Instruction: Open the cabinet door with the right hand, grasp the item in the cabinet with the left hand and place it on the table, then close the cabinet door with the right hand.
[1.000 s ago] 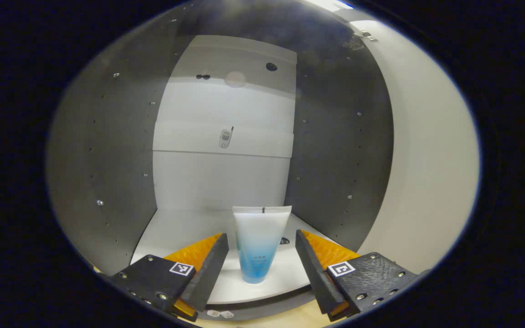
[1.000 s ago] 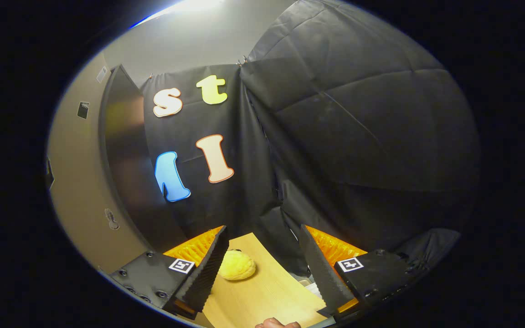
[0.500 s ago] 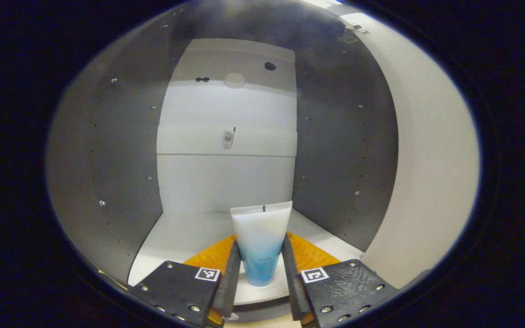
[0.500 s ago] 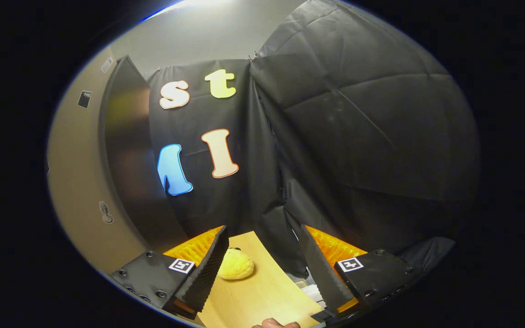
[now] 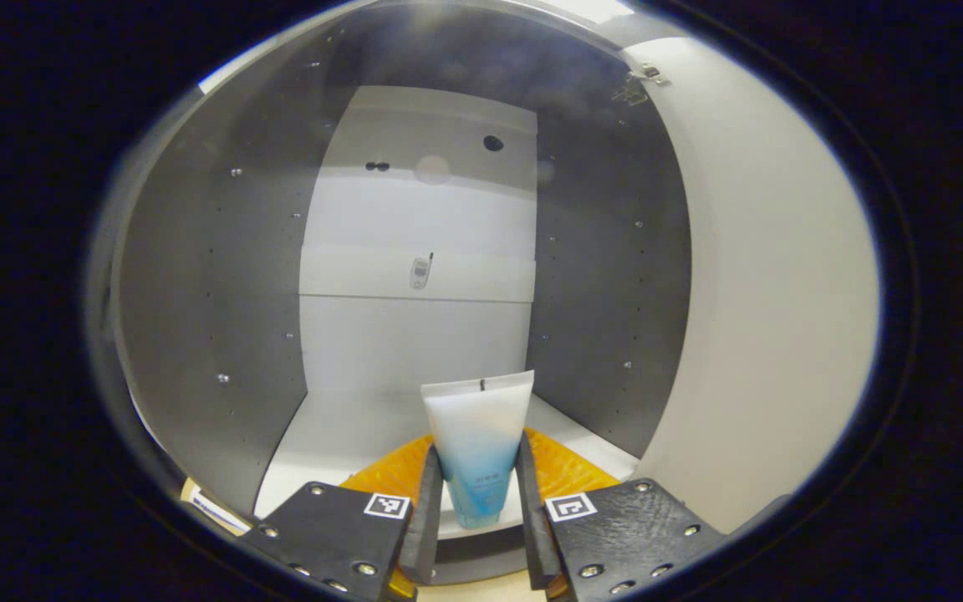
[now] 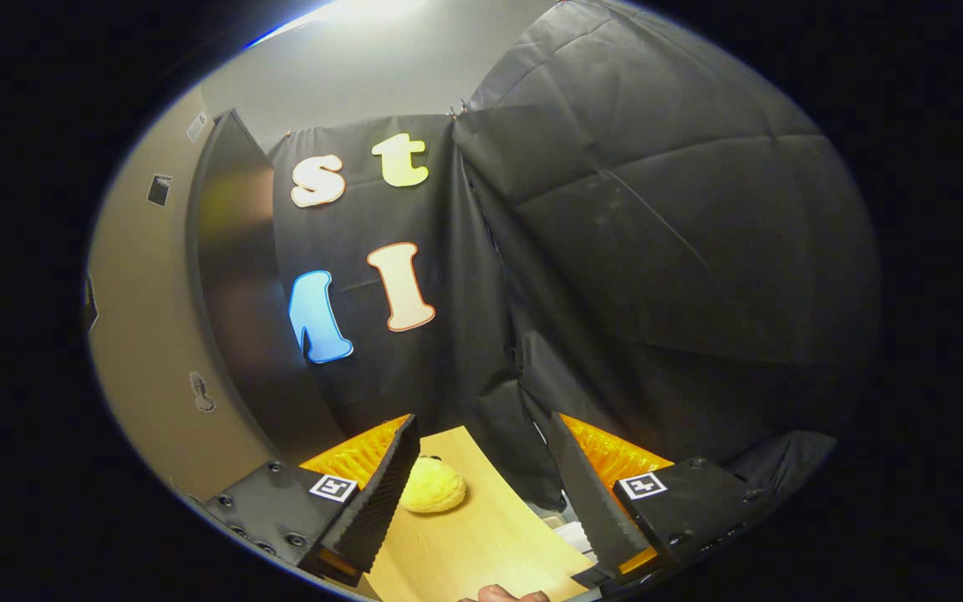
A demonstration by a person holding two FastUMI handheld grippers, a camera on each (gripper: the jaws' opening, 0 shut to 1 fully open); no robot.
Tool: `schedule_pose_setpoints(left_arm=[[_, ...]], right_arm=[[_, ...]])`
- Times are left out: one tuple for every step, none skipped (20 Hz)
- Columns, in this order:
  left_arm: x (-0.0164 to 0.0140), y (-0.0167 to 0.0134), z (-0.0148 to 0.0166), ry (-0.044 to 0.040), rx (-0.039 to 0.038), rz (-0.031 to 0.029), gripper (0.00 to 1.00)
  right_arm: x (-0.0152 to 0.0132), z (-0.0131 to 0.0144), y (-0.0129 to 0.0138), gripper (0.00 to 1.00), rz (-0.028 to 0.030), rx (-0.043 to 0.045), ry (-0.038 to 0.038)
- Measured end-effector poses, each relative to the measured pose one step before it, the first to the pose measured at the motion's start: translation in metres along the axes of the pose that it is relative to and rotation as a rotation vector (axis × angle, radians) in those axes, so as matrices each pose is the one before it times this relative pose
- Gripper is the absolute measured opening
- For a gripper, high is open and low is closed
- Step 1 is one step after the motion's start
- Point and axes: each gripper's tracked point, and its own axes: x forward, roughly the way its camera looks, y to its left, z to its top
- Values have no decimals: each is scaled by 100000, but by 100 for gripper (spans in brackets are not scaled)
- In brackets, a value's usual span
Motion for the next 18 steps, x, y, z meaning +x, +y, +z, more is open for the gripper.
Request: schedule_pose_setpoints(left_arm=[[-882, 67, 453, -949, -465, -719, 41], [-1051, 316, 445, -836, -7, -318, 41], [-1156, 443, 339, -498, 238, -102, 42], [-1252, 558, 403, -727, 383, 258, 43], [-1295, 659, 278, -880, 84, 710, 45], [-1294, 653, 188, -329, 617, 647, 48], [-1270, 868, -34, -511, 1246, 1234, 41], [-1114, 1005, -68, -392, 1302, 1514, 44], [-1095, 952, -301, -275, 902, 1719, 45], [-1200, 937, -367, -685, 497, 2118, 47], [-1315, 1285, -787, -655, 696, 2159, 48], [-989, 1257, -908, 206, 514, 2413, 45], [-1077, 1087, -1298, 487, -278, 2237, 44], [-916, 888, -1324, 1335, -1222, 1516, 48], [-1215, 784, -1560, 1674, -1025, 900, 41], [-763, 943, -1400, 1126, -530, 1162, 44], [-921, 780, -1256, 878, 40, 966, 47], [-616, 828, -1265, 591, 148, 1297, 41]], right_arm=[[-503, -7, 49, 98, -181, 82, -538], [-305, -72, -14, 98, -430, -280, -517], [-432, 18, 0, 98, -546, -240, -624], [-324, 102, -30, 98, -583, -29, -357], [-381, -23, 133, 98, -614, 324, -168], [-435, 90, 231, 98, -28, 563, -335], [-290, 277, 338, 98, 297, 380, -605], [-373, 168, 219, 98, -44, 161, -455], [-374, 193, 256, 98, 84, 36, -459], [-296, 174, 382, 98, 333, -251, -663], [-365, 124, 324, 98, 133, -536, -596], [-343, -78, 334, 98, 0, -585, -92], [-385, -60, 300, 98, -85, -360, 210], [-494, 9, 211, 98, -170, -80, -64], [-498, -3, 211, 98, -203, 109, -179], [-432, -51, 316, 98, 141, 6, -20], [-485, -45, 202, 98, -19, -56, 161], [-368, -116, 210, 98, -22, -110, 136]])
